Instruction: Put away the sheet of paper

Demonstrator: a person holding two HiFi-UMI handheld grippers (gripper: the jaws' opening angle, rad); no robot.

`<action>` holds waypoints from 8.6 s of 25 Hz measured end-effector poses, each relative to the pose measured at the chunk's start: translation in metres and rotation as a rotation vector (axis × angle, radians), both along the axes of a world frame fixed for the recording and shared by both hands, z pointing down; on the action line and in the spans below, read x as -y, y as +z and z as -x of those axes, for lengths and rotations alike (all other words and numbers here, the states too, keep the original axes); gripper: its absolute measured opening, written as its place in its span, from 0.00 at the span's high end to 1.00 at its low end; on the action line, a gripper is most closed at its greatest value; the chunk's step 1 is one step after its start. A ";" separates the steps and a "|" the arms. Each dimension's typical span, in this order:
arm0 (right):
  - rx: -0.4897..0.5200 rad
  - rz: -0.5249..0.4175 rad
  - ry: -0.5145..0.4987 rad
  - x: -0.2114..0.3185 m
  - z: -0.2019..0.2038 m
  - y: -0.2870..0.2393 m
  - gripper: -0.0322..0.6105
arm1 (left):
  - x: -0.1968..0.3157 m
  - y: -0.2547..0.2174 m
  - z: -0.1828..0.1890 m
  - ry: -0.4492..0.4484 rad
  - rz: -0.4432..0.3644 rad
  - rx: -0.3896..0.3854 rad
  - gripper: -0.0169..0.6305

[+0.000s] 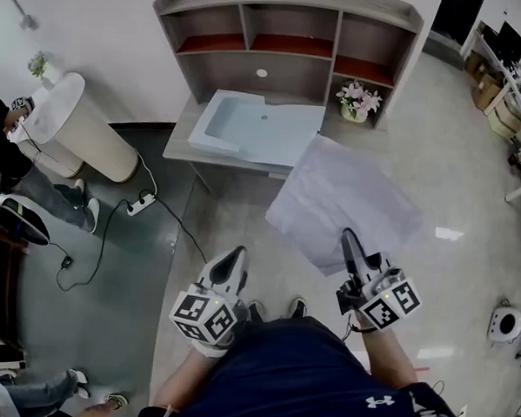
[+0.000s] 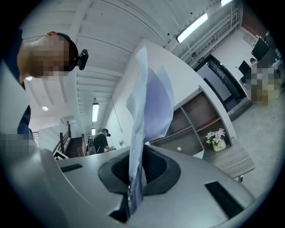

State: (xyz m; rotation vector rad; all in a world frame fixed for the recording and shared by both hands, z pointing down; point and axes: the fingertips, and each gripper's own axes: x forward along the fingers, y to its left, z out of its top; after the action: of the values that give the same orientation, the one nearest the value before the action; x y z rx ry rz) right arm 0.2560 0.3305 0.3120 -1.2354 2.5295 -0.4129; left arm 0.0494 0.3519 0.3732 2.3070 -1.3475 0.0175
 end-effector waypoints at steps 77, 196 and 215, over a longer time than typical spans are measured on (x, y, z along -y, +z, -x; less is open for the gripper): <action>0.169 0.469 0.057 0.249 0.125 0.117 0.93 | 0.225 0.043 0.147 -0.032 0.088 -0.075 0.95; -0.003 1.249 -0.197 0.574 0.284 0.378 0.93 | 0.436 0.048 0.305 -0.474 0.170 -0.081 0.95; -0.069 1.179 -0.323 0.593 0.337 0.392 0.93 | 0.448 0.060 0.310 -0.471 0.201 -0.085 0.95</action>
State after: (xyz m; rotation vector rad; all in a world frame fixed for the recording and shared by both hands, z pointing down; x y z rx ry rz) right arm -0.0809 -0.2627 0.7042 -1.0733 2.5048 -2.1602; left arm -0.2608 -0.0961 0.4328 1.7637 -1.7234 -0.0908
